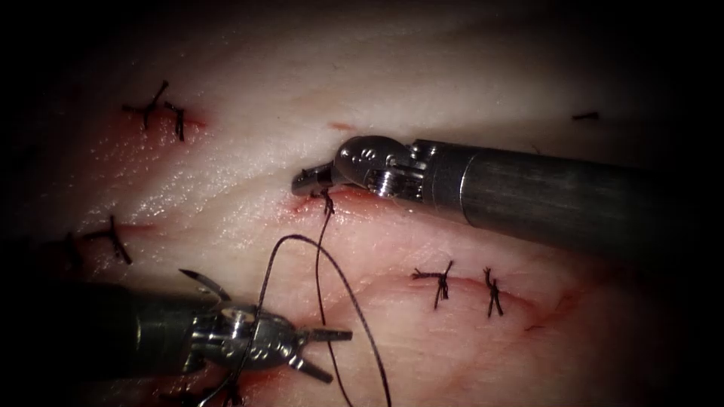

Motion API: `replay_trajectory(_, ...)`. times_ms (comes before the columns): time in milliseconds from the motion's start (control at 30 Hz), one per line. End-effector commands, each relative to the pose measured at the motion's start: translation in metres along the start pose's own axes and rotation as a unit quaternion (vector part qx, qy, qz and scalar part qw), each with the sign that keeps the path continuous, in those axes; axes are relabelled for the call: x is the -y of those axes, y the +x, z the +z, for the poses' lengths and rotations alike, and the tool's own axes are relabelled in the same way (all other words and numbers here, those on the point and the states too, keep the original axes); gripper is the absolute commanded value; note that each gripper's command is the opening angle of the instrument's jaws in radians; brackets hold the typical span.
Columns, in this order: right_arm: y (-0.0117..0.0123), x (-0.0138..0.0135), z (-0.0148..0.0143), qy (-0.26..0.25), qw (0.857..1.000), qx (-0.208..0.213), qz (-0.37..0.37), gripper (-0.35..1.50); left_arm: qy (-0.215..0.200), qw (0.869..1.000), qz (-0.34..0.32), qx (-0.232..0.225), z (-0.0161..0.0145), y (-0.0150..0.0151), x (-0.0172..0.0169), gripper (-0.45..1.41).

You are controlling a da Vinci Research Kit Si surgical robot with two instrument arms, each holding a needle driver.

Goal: Wound Closure
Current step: Pull the left tool down and the right tool up to tie the knot.

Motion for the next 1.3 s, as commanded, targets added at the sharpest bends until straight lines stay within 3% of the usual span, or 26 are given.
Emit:
replay_trajectory(33,0.0008,-0.0007,0.0005,-0.001,1.000,-0.001,-0.002,-0.35,0.001,1.000,0.004,0.005,0.0010,0.0000,0.0003,0.63)
replay_trajectory(267,0.0008,-0.0006,0.0005,-0.001,1.000,-0.001,-0.002,-0.35,-0.004,1.000,0.013,0.017,0.0039,-0.0001,-0.0006,0.88)
replay_trajectory(400,0.0008,-0.0006,0.0005,-0.001,1.000,-0.001,-0.002,-0.35,-0.012,1.000,0.025,0.014,0.0049,0.0000,-0.0011,0.86)
replay_trajectory(467,0.0008,-0.0006,0.0006,-0.001,1.000,-0.001,-0.002,-0.35,-0.014,0.999,0.029,0.012,0.0048,-0.0001,-0.0012,0.76)
replay_trajectory(500,0.0008,-0.0006,0.0006,-0.001,1.000,-0.001,-0.002,-0.35,-0.016,0.999,0.030,0.012,0.0047,-0.0002,-0.0011,0.58)
replay_trajectory(533,0.0008,-0.0006,0.0006,-0.001,1.000,-0.001,-0.002,-0.35,-0.017,0.999,0.031,0.011,0.0045,-0.0003,-0.0011,0.27)
replay_trajectory(567,0.0009,-0.0007,0.0006,-0.001,1.000,-0.001,-0.002,-0.35,-0.010,0.999,0.035,0.014,0.0043,-0.0005,-0.0007,-0.45)
replay_trajectory(867,0.0010,-0.0008,0.0007,-0.002,1.000,-0.001,-0.001,-0.35,0.056,0.998,-0.005,0.016,0.0034,0.0007,0.0006,-0.45)
replay_trajectory(1300,0.0012,-0.0016,0.0000,-0.039,0.999,-0.007,0.006,-0.35,0.026,0.999,-0.026,-0.006,0.0036,0.0061,-0.0042,-0.45)
